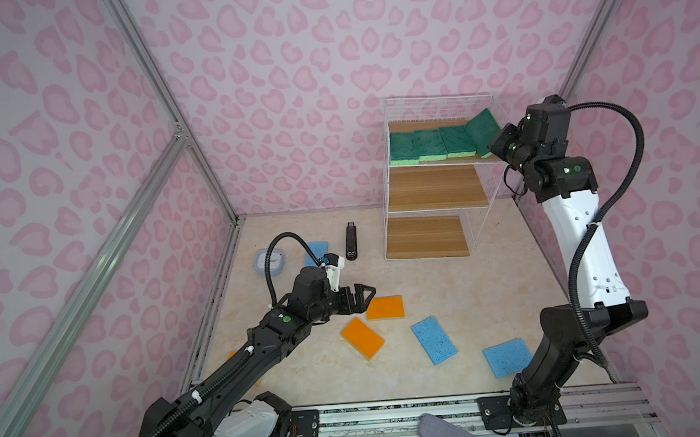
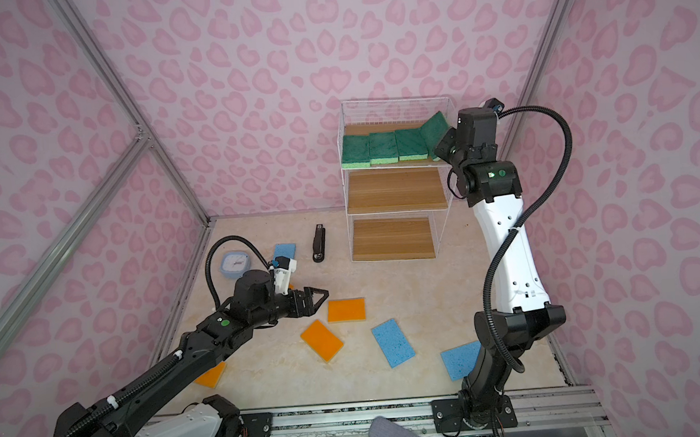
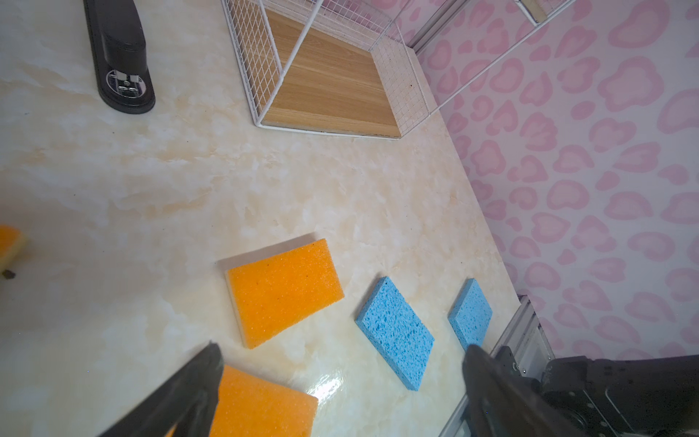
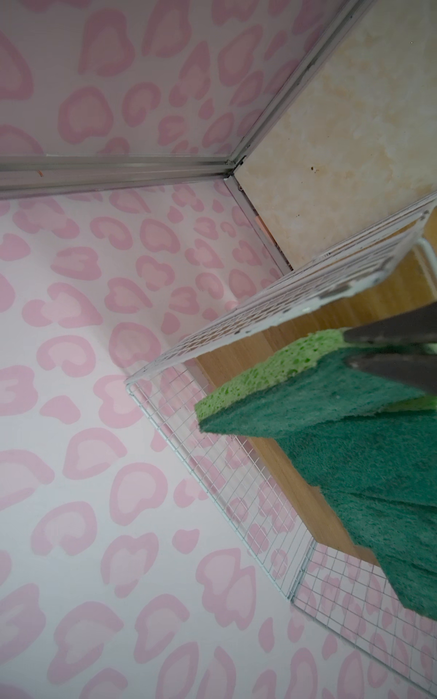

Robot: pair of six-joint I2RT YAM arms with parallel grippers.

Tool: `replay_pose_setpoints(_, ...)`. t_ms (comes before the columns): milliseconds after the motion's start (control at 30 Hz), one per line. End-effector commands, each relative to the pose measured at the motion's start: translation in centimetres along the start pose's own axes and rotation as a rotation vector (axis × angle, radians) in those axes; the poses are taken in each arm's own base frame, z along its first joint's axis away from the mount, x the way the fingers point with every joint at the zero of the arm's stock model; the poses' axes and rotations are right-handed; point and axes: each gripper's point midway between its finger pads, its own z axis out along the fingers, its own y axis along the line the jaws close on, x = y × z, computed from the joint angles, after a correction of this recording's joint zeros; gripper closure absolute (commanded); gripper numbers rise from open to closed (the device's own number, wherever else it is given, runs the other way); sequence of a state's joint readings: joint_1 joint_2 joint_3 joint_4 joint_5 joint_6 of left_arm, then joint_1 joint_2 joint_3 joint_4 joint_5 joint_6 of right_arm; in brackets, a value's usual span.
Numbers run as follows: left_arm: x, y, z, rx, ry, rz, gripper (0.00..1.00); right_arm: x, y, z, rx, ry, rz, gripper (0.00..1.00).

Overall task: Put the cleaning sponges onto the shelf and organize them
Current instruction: 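Lower the green sponge onto the top shelf beside the others and release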

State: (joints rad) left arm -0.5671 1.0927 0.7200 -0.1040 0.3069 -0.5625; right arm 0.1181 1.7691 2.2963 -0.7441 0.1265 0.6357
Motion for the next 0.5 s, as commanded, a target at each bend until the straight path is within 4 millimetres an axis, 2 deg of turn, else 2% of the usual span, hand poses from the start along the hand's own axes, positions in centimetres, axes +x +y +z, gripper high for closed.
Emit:
replay_pose_setpoints(0, -0.8, -0.4, -0.3, 0.008, -0.024, 0.021, 0.0, -0.6, 0.2, 0.0, -0.005, -0.027, 0.017, 0.98)
replay_pose_setpoints(300, -0.7, -0.4, -0.4, 0.007, -0.026, 0.022, 0.0, -1.6, -0.5, -0.2, 0.026, -0.07, 0.035, 0.99)
replay_pose_setpoints(467, -0.7, -0.3, -0.4, 0.005, -0.027, 0.021, 0.0, -1.2, -0.6, 0.6, 0.031, -0.06, 0.04, 0.99)
